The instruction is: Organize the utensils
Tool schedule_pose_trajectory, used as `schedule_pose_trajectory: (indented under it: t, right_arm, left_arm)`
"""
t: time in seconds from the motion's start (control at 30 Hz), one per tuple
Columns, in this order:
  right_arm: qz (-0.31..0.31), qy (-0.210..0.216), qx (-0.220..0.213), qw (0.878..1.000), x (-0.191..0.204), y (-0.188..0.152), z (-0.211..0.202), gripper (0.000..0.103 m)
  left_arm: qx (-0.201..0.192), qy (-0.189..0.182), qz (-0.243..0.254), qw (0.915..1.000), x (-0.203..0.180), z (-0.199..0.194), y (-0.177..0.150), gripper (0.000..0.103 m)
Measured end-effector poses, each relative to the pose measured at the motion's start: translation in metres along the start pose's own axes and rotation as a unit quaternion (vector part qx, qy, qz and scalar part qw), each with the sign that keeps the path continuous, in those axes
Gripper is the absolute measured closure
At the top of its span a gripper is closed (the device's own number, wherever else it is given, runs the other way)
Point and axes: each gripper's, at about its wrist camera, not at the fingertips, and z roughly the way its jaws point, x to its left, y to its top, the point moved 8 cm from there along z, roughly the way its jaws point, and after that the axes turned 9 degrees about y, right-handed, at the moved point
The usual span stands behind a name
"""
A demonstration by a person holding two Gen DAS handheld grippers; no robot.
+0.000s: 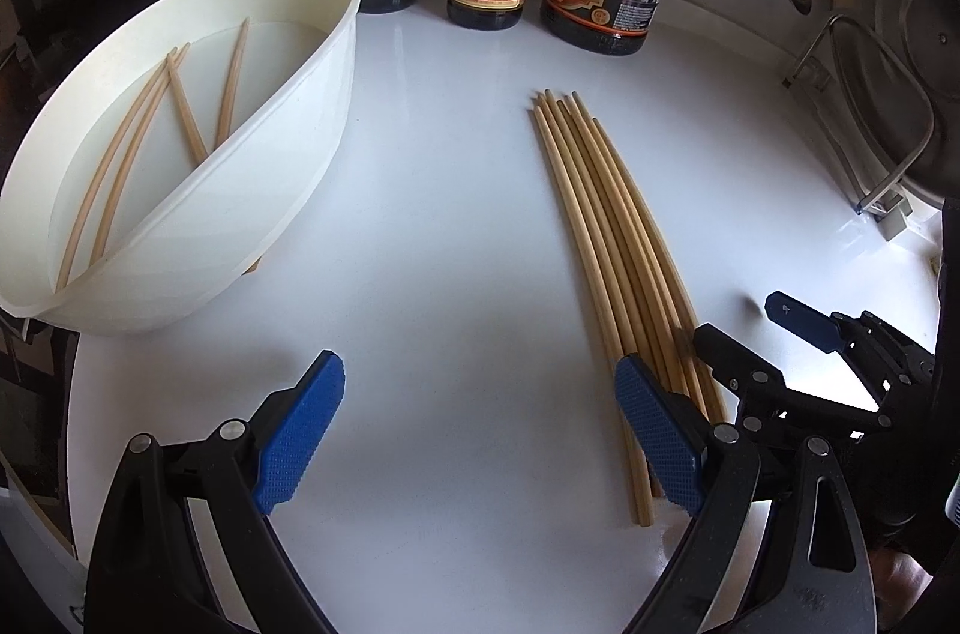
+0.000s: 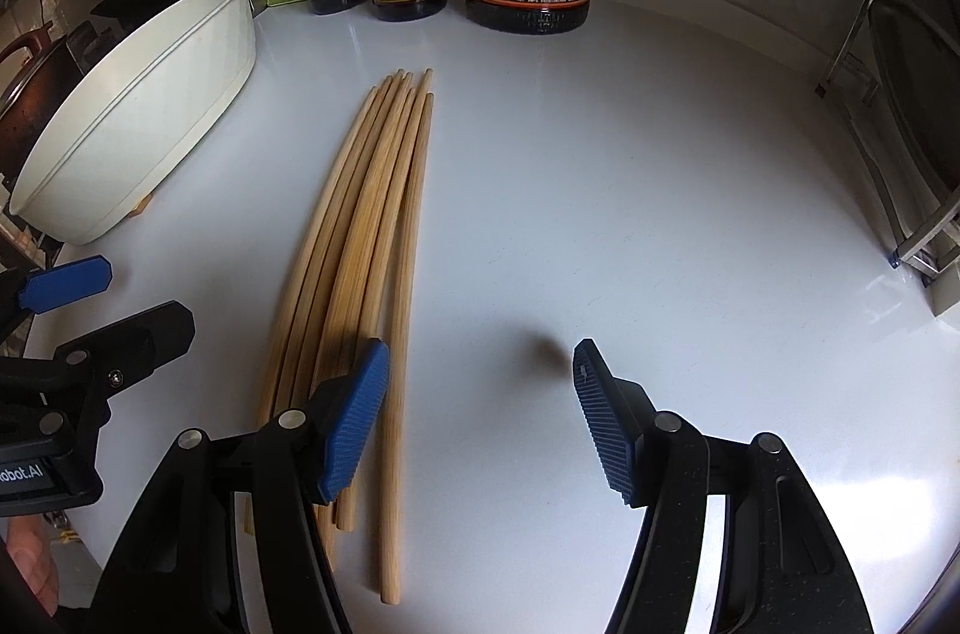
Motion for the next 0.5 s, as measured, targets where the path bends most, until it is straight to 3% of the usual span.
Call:
schedule_pose_trajectory:
  t: [0.13,0.5]
  right_arm:
    - [-0.012,-0.005,0.012,1.000,-0.001,-0.002,0.004,0.043]
    - [0.006,-0.009,-0.005,1.000,-0.027,-0.003,-0.001,0.043]
  left_arm:
    - [0.001,-0.001,0.000,1.0000,-0.004,0.002,0.002,0.013]
    - [0.005,0.008,0.008,0.9999,-0.017,0.016,0.004,0.013]
